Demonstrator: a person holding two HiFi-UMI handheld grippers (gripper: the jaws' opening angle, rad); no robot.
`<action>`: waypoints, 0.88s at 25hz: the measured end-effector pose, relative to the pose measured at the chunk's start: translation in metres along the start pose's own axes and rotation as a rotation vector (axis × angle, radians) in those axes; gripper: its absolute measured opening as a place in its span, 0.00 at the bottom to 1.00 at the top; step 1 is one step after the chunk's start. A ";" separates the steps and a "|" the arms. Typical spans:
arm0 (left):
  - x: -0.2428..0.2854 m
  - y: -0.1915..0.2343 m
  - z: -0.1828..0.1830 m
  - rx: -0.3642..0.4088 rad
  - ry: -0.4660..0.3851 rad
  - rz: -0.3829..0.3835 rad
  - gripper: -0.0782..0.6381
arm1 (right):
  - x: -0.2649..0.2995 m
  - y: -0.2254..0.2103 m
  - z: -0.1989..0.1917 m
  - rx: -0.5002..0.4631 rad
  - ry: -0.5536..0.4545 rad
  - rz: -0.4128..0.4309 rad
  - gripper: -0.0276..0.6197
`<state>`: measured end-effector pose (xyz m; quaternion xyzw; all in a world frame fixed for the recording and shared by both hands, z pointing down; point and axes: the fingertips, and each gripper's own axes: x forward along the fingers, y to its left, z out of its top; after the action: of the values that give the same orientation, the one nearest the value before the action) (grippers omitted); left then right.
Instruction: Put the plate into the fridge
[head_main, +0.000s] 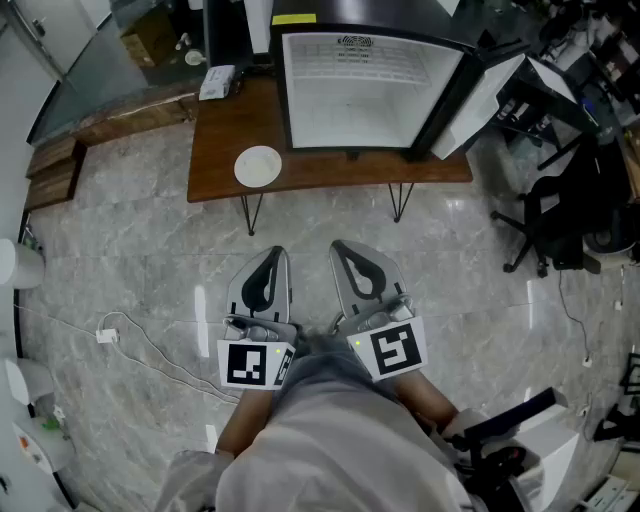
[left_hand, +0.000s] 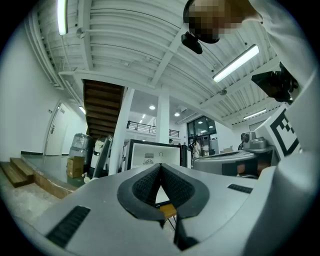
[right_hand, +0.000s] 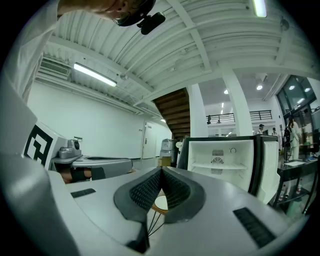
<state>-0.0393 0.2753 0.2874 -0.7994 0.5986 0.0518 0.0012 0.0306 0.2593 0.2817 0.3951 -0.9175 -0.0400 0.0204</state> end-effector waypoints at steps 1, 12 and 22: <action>0.000 0.001 0.000 -0.001 0.000 0.003 0.13 | 0.001 0.001 0.001 -0.002 -0.001 0.005 0.07; 0.061 -0.021 -0.016 -0.005 0.015 0.020 0.13 | 0.018 -0.063 -0.012 -0.001 -0.002 0.021 0.07; 0.122 -0.008 -0.039 0.036 0.042 0.076 0.14 | 0.051 -0.123 -0.037 0.015 0.013 0.028 0.07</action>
<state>0.0059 0.1583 0.3152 -0.7767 0.6294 0.0242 0.0009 0.0871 0.1354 0.3081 0.3825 -0.9231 -0.0304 0.0239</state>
